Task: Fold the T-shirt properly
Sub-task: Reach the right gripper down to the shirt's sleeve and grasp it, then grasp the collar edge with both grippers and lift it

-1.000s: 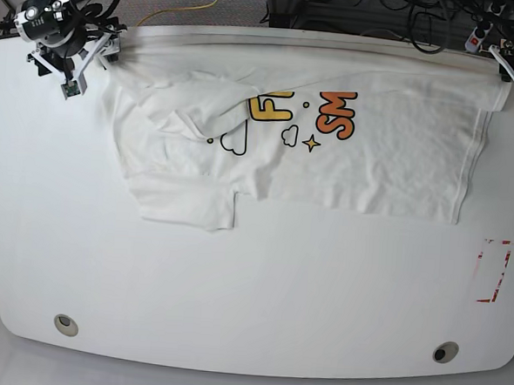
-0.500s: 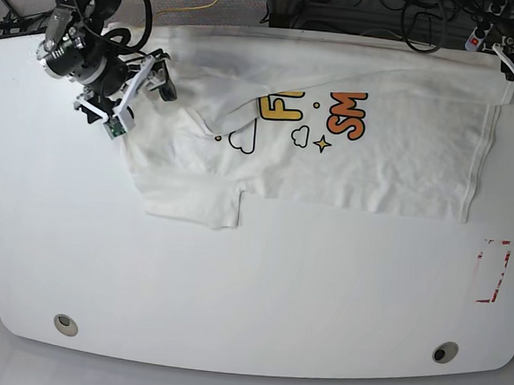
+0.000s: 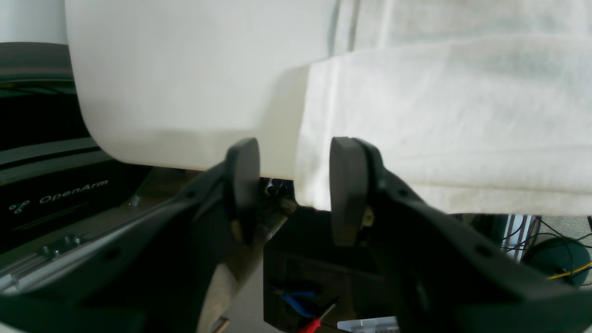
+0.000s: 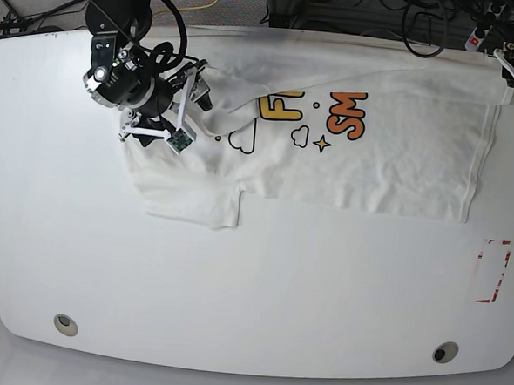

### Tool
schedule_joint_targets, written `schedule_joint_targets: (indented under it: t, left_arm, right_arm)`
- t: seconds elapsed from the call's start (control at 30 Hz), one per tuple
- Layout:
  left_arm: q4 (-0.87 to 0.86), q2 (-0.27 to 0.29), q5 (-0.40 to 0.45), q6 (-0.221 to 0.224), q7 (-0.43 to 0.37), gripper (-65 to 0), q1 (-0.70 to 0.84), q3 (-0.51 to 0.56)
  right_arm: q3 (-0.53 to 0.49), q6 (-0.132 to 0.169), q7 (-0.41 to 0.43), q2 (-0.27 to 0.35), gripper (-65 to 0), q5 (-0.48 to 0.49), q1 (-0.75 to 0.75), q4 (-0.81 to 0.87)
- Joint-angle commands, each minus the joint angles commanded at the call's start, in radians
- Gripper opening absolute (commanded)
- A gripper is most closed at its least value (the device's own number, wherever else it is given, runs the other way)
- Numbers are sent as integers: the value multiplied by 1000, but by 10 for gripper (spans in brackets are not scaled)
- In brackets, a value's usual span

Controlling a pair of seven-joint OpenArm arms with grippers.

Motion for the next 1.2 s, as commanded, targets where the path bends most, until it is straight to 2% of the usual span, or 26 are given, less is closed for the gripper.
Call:
schedule_joint_targets:
  t: [0.13,0.33,0.43,0.53,0.67,0.87,1.2]
  left_arm:
    - [0,0,0,0,0,-415,0,2]
    - [-2,-2,0,0,-2,-415,-11,6]
    - [-2,-2,2,0,-2,-415,-37,6]
    - [0,-2,2,0,-2,-415,-41,6]
    - [2,-11,6,0,-2,-415,-69,6]
    - [2,-32,3,0,-2,-415,-78,35]
    - [-2,-34,6,0,-2,-415,-98,68]
  right_arm:
    - [-5,0,69,0,-247,-68,9,-52]
    - [3,0,186,-17,-249,-203,100,-195]
    - [3,0,203,-5,-249,-249,158,-219]
    - [15,0,203,12,-249,-262,201,-196]
    - [89,0,203,18,-249,-262,239,-186]
    - [180,0,203,17,-249,-252,318,-293]
    - [138,0,203,23,-241,-252,336,-316]
